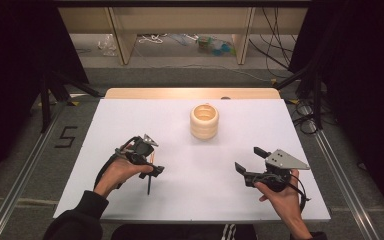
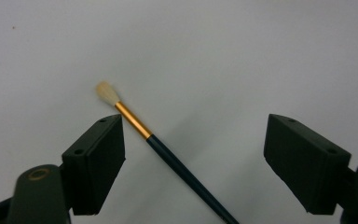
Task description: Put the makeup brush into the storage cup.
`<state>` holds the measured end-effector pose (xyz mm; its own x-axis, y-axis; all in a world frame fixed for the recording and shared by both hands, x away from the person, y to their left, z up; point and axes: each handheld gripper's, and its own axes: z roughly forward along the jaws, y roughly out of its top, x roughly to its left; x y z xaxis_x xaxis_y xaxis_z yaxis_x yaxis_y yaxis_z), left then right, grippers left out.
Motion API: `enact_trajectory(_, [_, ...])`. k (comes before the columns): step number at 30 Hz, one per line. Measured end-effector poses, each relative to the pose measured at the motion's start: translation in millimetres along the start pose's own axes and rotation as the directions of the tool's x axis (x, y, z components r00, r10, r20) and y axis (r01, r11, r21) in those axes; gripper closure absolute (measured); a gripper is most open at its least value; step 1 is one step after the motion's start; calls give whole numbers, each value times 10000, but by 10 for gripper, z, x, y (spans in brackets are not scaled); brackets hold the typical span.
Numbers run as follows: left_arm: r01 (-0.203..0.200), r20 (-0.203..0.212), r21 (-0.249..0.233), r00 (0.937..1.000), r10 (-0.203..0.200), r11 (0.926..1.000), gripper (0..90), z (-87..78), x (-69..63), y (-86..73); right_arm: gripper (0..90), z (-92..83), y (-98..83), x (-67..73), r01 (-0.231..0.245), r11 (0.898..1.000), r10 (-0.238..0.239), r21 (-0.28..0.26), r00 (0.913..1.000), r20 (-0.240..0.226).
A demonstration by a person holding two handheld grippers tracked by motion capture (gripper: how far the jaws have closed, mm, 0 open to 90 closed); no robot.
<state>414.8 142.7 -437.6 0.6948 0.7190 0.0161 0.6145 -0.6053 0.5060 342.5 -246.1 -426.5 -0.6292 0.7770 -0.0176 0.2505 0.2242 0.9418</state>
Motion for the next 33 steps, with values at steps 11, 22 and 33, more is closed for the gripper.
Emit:
enact_trajectory(11, [341,198,1193,9991,-367,9923,250,108,119,76,175,16,-10,-4,166,9999,-166,-15,9999,-28])
enact_trajectory(22, [516,198,1732,9982,-559,9835,271,174,154,119,177,23,-14,-3,230,9997,-230,16,9997,18])
enact_trajectory(33, [526,97,2335,9984,-565,9709,341,227,193,126,180,16,-14,3,269,9995,-270,141,9996,27])
